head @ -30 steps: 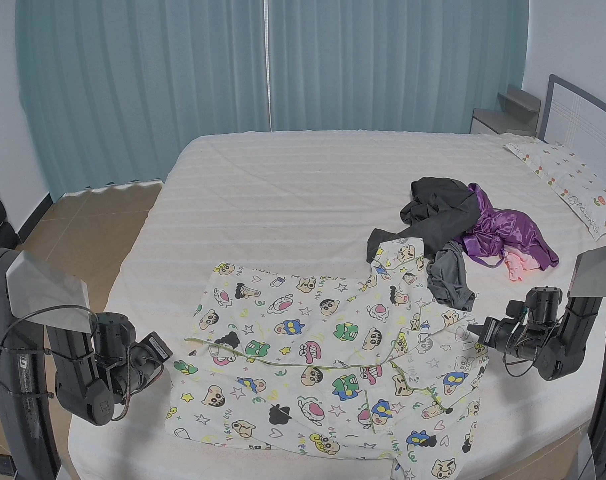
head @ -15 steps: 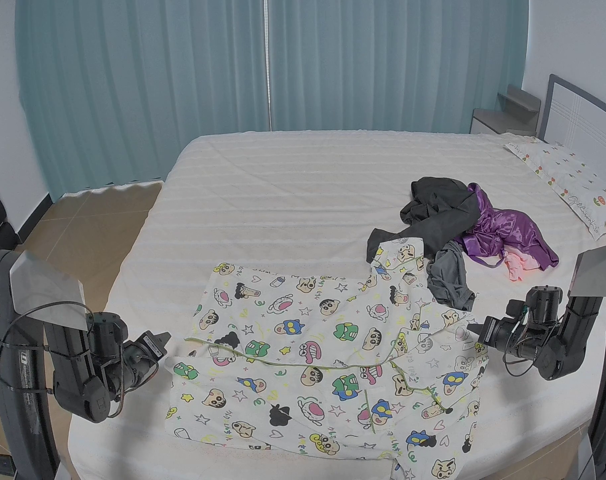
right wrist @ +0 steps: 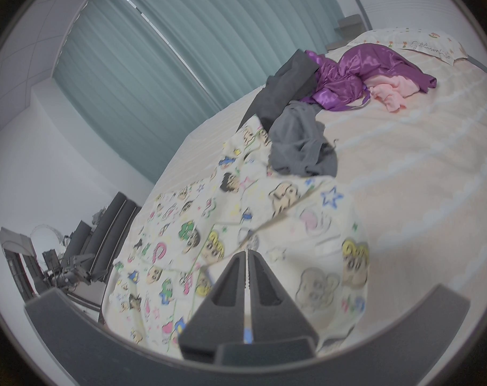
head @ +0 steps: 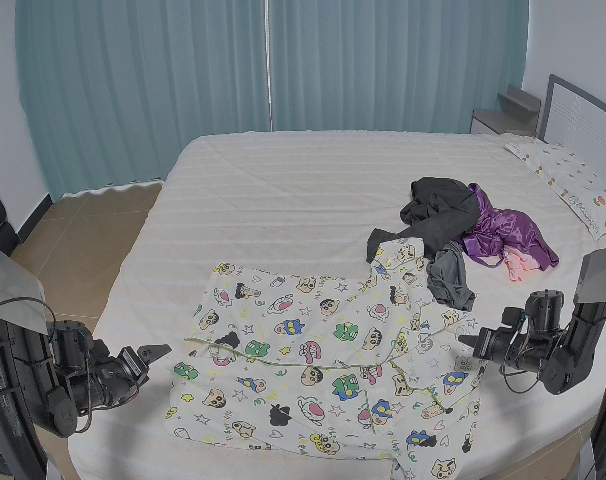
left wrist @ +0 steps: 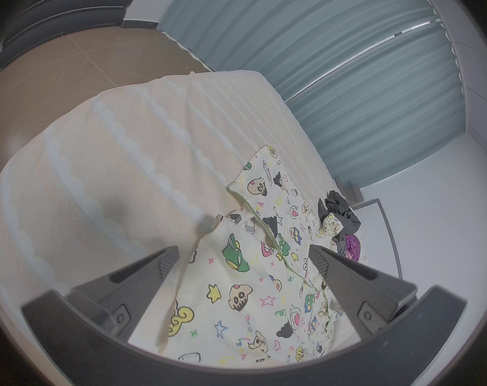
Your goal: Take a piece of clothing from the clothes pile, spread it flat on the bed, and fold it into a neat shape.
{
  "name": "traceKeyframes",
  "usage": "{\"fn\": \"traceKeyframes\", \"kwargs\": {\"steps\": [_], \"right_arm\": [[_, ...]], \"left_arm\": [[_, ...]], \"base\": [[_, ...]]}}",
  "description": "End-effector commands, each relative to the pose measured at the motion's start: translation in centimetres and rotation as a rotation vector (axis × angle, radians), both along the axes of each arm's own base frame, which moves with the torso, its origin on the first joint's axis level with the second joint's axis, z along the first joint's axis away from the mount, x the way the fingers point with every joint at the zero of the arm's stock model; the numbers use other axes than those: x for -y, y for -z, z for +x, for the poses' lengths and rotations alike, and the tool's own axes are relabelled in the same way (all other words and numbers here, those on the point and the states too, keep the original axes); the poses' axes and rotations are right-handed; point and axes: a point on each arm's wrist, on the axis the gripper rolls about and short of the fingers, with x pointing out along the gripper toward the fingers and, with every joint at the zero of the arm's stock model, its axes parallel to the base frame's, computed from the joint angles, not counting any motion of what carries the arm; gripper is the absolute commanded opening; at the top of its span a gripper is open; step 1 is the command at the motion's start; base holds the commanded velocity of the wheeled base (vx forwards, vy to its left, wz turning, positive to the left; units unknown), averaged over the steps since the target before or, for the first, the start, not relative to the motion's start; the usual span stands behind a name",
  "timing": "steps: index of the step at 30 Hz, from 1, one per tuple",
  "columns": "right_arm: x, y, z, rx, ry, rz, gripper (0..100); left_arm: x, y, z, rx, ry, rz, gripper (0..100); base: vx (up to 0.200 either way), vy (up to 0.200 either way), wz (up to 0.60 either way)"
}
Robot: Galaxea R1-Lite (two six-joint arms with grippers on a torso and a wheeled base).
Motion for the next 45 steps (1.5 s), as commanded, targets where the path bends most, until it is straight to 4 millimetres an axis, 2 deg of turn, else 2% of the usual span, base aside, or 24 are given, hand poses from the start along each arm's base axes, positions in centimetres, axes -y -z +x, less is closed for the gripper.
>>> {"fn": "traceKeyframes", "kwargs": {"steps": [1,4,8,13,14,19,24,27,33,38,39,43,45], "right_arm": [[-1.5,-0.7,-4.1,-0.013,-0.069,-0.005,0],[-1.6,-0.6,-6.1,-0.036,-0.087,-0.007,0],[-2.0,-0.4,-6.2,-0.064,-0.042,0.002,0],[-4.0,0.5,-6.7,-0.119,0.003,-0.014,0],[-4.9,0.6,-7.0,-0.110,0.020,-0.056,0],[-5.3,0.7,-7.2,-0.109,0.070,-0.086,0],[-5.7,1.5,-8.3,-0.239,0.084,-0.088,0],[-6.2,1.7,-8.6,-0.254,0.060,-0.097,0],[-6.4,2.7,-8.8,-0.288,0.069,-0.136,0],[-6.4,3.4,-8.9,-0.307,0.085,-0.166,0],[-6.3,3.5,-9.0,-0.315,0.086,-0.174,100],[-6.4,3.4,-9.0,-0.315,0.089,-0.181,100],[-6.3,3.8,-9.7,-0.371,0.074,-0.227,100]], "left_arm": [[0.1,-0.7,-0.7,0.010,0.006,-0.012,100],[0.4,-0.4,-1.0,-0.012,0.023,-0.008,100],[0.6,0.4,-1.4,-0.057,0.037,0.007,100],[0.6,1.0,-1.5,-0.076,0.059,0.036,100],[0.7,1.1,-1.6,-0.087,0.064,0.039,100],[1.1,1.4,-1.6,-0.099,0.084,0.047,100],[2.1,2.5,-1.6,-0.126,0.126,0.104,100],[2.8,3.1,-1.1,-0.121,0.145,0.142,100],[5.0,3.6,2.5,-0.015,0.063,0.208,100],[5.5,3.9,3.4,0.007,0.058,0.214,100],[5.6,3.9,3.4,0.009,0.060,0.214,100],[5.6,4.1,3.4,0.002,0.061,0.216,100],[5.5,4.2,3.6,0.004,0.058,0.216,100]], "base": [[-0.200,0.000,0.00],[-0.200,0.000,0.00],[-0.200,0.000,0.00],[-0.200,0.000,0.00],[-0.200,0.000,0.00],[-0.200,0.000,0.00],[-0.080,0.000,0.00],[0.000,0.000,0.00],[0.000,0.000,0.00],[0.000,0.000,0.00],[0.000,0.000,0.00],[0.000,0.000,0.00],[0.000,0.000,0.00]]}}
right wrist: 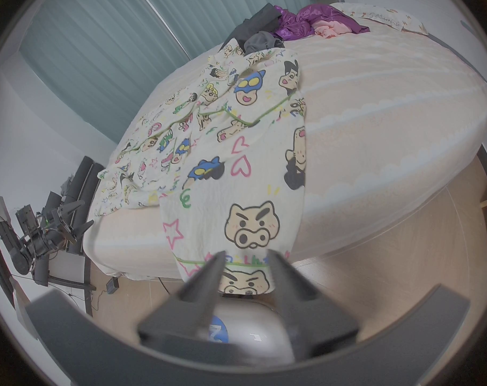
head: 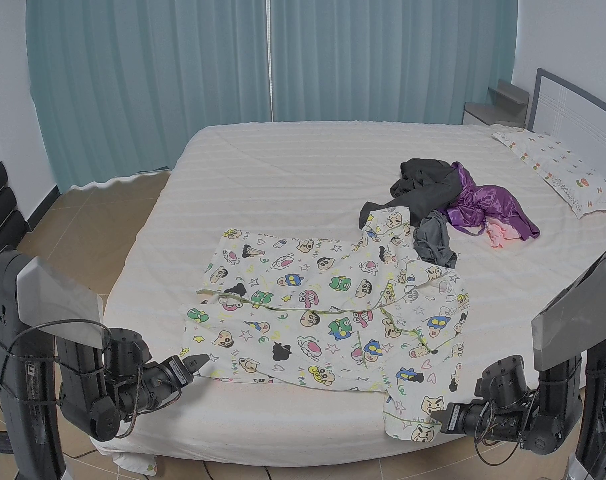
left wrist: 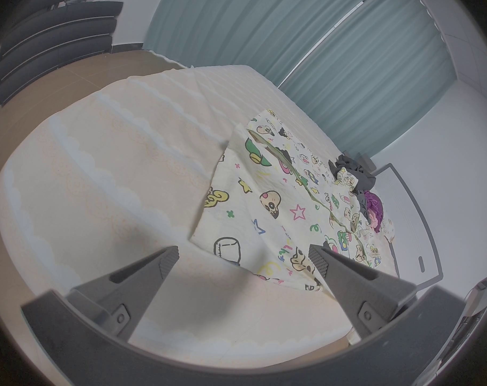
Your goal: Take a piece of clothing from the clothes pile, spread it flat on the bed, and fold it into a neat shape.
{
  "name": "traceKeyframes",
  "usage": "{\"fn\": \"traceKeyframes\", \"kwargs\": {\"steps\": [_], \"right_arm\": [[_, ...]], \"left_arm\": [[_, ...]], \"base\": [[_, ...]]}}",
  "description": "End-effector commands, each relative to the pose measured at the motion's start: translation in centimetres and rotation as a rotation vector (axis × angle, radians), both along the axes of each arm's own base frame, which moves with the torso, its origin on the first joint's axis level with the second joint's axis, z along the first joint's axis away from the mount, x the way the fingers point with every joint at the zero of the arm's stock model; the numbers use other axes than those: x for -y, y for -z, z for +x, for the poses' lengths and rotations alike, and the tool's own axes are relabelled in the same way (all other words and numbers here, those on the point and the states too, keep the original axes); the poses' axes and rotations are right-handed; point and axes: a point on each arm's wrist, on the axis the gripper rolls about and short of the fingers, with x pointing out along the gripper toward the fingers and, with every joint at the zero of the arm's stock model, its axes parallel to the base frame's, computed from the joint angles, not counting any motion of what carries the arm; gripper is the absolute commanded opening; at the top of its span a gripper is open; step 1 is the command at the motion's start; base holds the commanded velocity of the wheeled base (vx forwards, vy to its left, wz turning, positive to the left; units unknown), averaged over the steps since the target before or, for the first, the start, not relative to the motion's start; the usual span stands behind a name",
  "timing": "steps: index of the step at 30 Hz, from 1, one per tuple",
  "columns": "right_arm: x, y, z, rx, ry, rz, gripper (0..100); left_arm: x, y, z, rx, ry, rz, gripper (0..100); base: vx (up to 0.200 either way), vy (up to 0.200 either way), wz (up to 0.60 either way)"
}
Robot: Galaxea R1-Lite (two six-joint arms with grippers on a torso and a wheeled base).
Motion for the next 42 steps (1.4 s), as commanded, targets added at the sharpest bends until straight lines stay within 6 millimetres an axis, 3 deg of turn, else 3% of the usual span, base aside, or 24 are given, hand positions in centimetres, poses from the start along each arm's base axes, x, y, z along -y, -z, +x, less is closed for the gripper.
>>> {"fn": "traceKeyframes", "kwargs": {"steps": [1,10,17,22,23,36,42], "right_arm": [[0.2,0.7,-1.2,-0.087,-0.025,-0.052,100],[-0.1,0.8,-1.4,-0.093,-0.047,-0.066,100],[-0.8,1.4,-1.9,-0.095,-0.066,-0.120,100],[-1.2,1.6,-2.2,-0.093,-0.085,-0.144,100],[-1.2,1.6,-2.2,-0.093,-0.085,-0.144,100],[-1.7,3.1,-1.2,-0.002,-0.098,-0.114,100],[-1.6,3.5,-1.2,-0.013,-0.098,-0.137,100]], "left_arm": [[0.1,0.6,0.2,-0.013,-0.001,0.005,100],[0.4,0.7,1.9,0.036,-0.024,0.015,100],[1.4,1.5,4.4,-0.010,-0.037,0.051,100],[1.9,1.6,4.9,-0.021,-0.037,0.069,100],[1.9,1.7,4.9,-0.022,-0.038,0.070,0],[1.6,1.6,4.4,-0.030,-0.046,0.077,0],[1.0,0.4,3.5,-0.025,-0.074,0.084,0]], "base": [[0.000,0.000,0.00],[0.000,0.000,0.00],[0.000,0.000,0.00],[0.000,0.000,0.00],[0.000,0.000,0.00],[0.000,0.000,0.00],[0.000,0.000,0.00]]}}
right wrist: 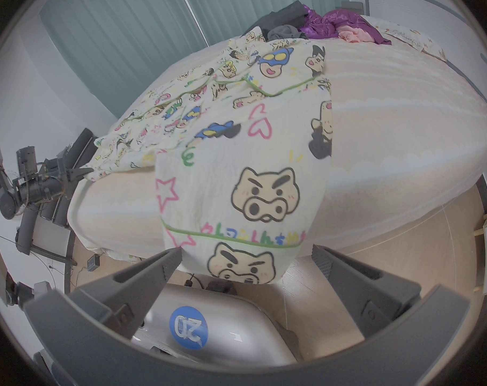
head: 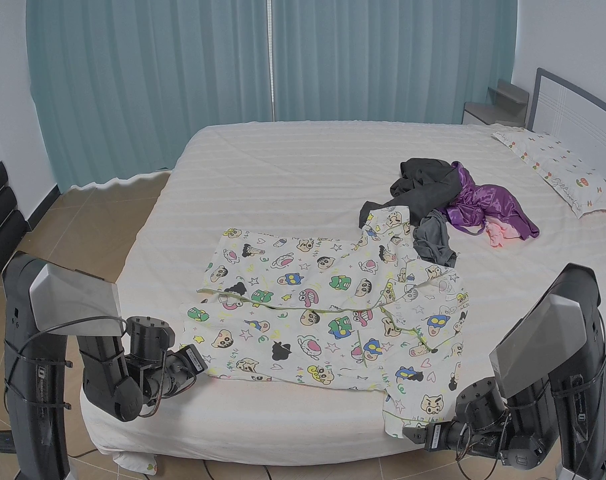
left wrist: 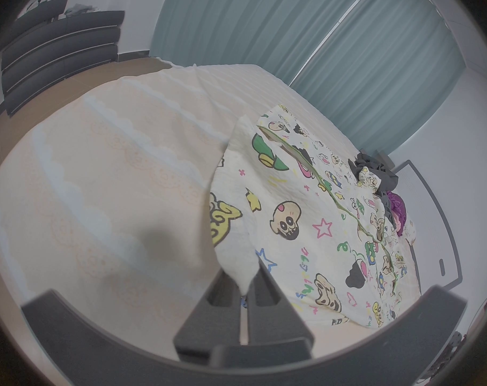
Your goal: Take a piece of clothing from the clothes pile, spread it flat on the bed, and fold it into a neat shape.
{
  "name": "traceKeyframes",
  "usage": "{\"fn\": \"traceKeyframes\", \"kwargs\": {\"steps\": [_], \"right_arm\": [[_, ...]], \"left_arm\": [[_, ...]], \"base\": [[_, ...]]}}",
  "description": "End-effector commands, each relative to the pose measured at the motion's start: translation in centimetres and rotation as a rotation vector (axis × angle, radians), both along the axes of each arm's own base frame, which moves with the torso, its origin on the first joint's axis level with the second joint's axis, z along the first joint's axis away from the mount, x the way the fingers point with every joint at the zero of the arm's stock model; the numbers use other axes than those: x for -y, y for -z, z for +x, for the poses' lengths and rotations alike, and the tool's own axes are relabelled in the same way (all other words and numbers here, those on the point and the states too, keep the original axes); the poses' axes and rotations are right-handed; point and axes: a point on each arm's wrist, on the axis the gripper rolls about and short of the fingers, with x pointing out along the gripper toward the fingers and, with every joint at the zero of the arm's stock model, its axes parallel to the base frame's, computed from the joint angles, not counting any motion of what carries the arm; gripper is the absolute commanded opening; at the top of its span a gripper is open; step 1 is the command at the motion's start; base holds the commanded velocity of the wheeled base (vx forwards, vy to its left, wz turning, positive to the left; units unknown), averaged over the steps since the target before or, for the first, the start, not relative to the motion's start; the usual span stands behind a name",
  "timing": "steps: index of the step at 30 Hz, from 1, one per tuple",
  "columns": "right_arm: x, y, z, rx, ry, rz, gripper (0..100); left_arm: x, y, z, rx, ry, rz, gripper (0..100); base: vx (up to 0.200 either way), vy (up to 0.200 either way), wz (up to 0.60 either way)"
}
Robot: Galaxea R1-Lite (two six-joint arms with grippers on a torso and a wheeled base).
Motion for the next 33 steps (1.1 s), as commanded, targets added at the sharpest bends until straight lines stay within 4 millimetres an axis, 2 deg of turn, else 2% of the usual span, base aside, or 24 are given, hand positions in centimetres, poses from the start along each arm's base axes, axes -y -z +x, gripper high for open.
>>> {"fn": "traceKeyframes", "kwargs": {"steps": [1,4,17,18,29,33], "right_arm": [[0.3,1.4,0.0,-0.019,0.014,-0.058,100],[0.2,1.9,0.2,0.001,0.031,-0.103,100],[-0.4,1.4,0.9,0.020,0.010,-0.022,100],[-0.5,1.4,1.0,0.021,0.010,-0.020,0],[0.2,0.9,0.1,-0.008,0.012,-0.034,0],[0.6,-0.4,0.1,0.012,0.034,0.008,0]], "left_arm": [[-0.4,-1.4,-0.7,0.016,-0.014,-0.006,0],[-0.5,-1.6,-0.9,0.017,-0.018,-0.008,0],[-0.5,-1.4,-0.9,0.011,-0.016,-0.006,0],[-0.5,-1.4,-0.9,0.010,-0.016,-0.006,0],[-0.5,-1.0,-1.2,-0.007,-0.011,0.005,0],[-0.6,-1.0,-1.7,-0.022,-0.010,0.009,0]], "base": [[0.000,0.000,0.00],[0.000,0.000,0.00],[0.000,0.000,0.00],[0.000,0.000,0.00],[0.000,0.000,0.00],[0.000,0.000,0.00]]}}
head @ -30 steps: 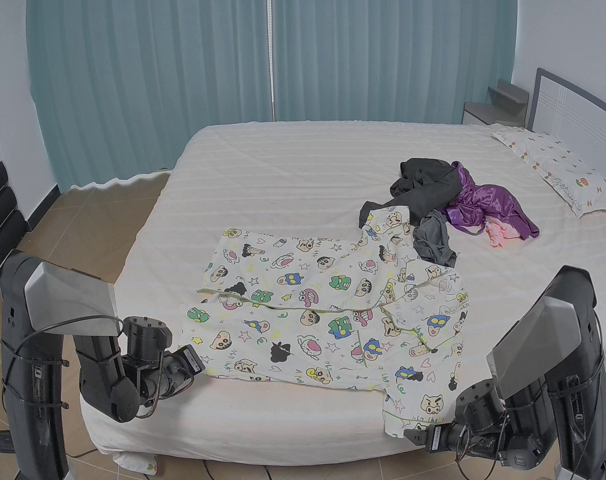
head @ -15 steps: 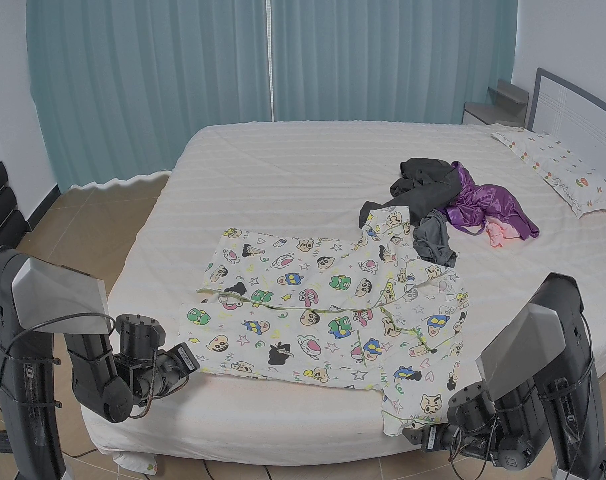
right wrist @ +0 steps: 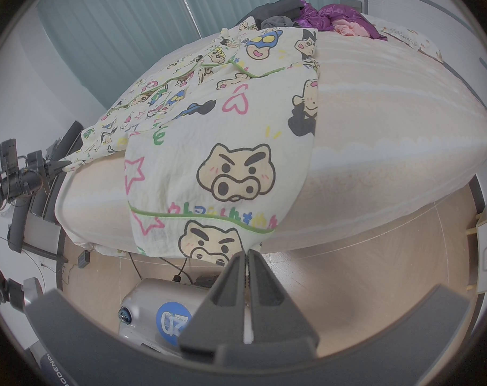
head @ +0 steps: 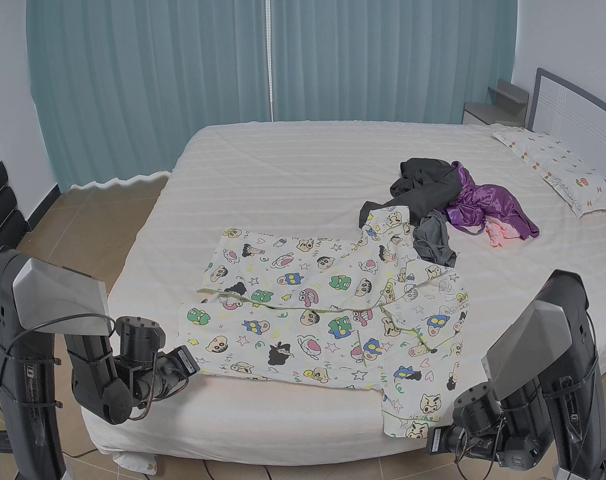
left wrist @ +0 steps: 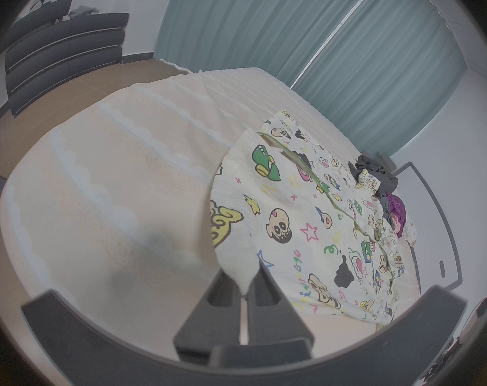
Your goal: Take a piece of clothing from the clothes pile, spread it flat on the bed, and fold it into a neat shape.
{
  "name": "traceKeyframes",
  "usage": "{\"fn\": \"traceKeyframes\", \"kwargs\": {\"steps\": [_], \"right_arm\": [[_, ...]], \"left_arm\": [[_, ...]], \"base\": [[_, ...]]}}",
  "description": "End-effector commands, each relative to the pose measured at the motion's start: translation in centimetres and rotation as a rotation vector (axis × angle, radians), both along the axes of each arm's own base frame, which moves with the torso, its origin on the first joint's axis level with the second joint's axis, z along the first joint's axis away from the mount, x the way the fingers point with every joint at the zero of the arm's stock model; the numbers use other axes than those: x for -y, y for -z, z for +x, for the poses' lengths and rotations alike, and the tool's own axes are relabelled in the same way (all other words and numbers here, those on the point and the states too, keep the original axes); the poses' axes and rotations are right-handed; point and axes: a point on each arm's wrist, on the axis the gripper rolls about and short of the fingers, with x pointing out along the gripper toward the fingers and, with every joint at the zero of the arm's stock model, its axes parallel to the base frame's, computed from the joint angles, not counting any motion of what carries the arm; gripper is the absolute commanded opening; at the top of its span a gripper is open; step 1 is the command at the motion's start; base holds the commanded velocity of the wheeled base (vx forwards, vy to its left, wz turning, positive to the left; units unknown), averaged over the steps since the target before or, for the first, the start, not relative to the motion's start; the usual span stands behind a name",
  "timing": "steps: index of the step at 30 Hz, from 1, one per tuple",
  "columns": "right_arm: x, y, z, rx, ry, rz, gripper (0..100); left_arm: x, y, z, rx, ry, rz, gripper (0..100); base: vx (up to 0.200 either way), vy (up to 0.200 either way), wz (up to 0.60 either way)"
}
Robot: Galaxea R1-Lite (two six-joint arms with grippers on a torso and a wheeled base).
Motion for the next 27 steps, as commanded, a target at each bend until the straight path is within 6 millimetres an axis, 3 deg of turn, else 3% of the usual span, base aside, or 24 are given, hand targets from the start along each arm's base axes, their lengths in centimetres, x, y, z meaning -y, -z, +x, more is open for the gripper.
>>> {"fn": "traceKeyframes", "kwargs": {"steps": [1,20,21,27], "right_arm": [[0.2,-1.7,0.2,0.049,0.010,0.053,0],[0.2,-0.9,-0.1,0.019,-0.013,0.026,0],[0.2,-0.8,-0.1,0.017,-0.017,0.021,100],[0.2,-0.5,-0.1,0.005,-0.023,0.013,100]], "left_arm": [[-0.1,0.0,-0.4,-0.012,0.000,0.004,0],[0.0,0.2,-0.3,-0.012,0.001,0.004,0],[0.0,0.2,-0.3,-0.012,0.001,0.004,0],[0.0,0.2,-0.1,-0.008,0.000,0.003,0]], "base": [[0.000,0.000,0.00],[0.000,0.000,0.00],[0.000,0.000,0.00],[0.000,0.000,0.00]]}}
